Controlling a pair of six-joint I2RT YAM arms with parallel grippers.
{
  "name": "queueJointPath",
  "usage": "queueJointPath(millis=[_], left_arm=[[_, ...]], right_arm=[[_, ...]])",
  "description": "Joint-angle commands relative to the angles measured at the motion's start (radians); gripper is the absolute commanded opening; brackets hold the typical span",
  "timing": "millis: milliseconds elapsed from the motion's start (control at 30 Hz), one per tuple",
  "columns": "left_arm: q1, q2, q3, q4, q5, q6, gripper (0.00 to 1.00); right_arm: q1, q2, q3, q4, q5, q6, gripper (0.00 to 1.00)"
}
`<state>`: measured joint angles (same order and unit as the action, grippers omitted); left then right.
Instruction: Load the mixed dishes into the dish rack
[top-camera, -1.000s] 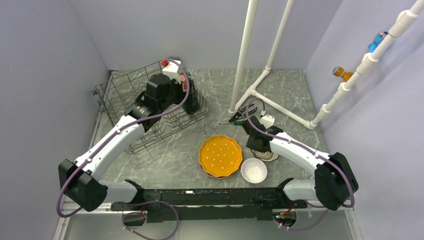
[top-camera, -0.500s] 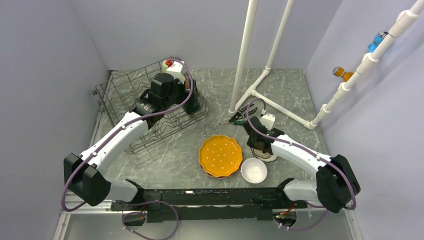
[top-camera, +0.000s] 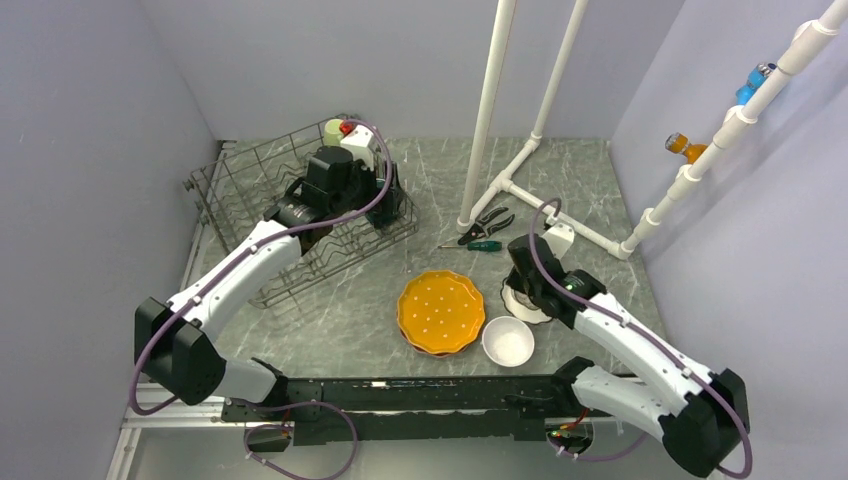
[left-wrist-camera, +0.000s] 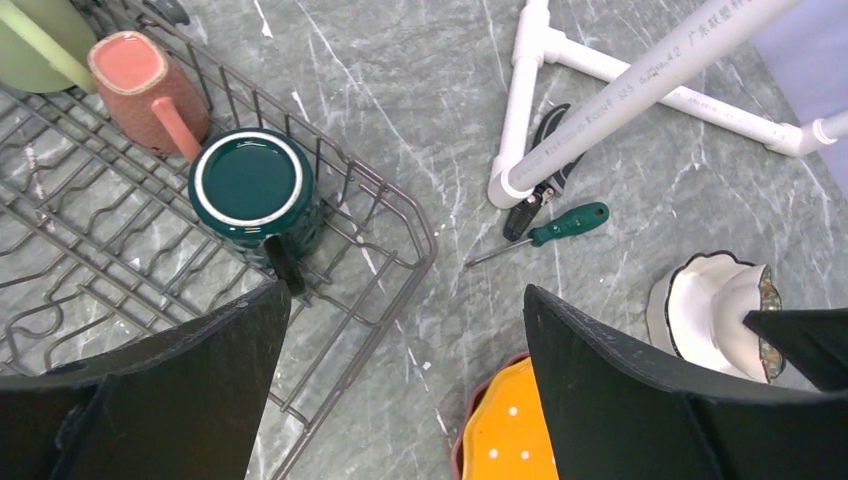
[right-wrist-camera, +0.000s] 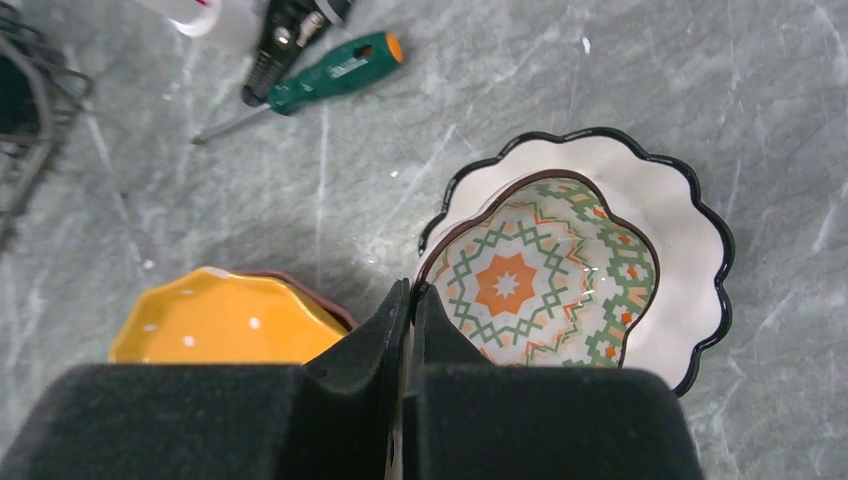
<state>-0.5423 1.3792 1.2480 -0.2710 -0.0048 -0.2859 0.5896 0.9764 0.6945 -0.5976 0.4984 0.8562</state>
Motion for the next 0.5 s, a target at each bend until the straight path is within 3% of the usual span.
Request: queueJointPath(millis=[0, 133, 267, 467], left_arm=[[0.003, 0.007, 0.038, 0.047, 0.089, -0.016, 0.92], [0.002, 0.010, 0.025, 0.093, 0.190, -0.006, 0.92], [-0.001, 0.017, -0.014, 0.207, 0.393, -0.029, 0.92], [-0.045, 0.062, -0.064, 0.447, 0.651, -0.132, 0.96]], right_arm=[[-0.005, -0.093, 0.061, 0.024, 0.040, 0.008, 0.00], [-0.006, -0.147, 0.077, 0.021, 0.048, 0.043, 0.00], [-0.007, -0.195, 0.119, 0.031, 0.023, 0.119, 0.00], [-0.010, -0.263, 0.152, 0.179, -0.054, 0.235, 0.00]])
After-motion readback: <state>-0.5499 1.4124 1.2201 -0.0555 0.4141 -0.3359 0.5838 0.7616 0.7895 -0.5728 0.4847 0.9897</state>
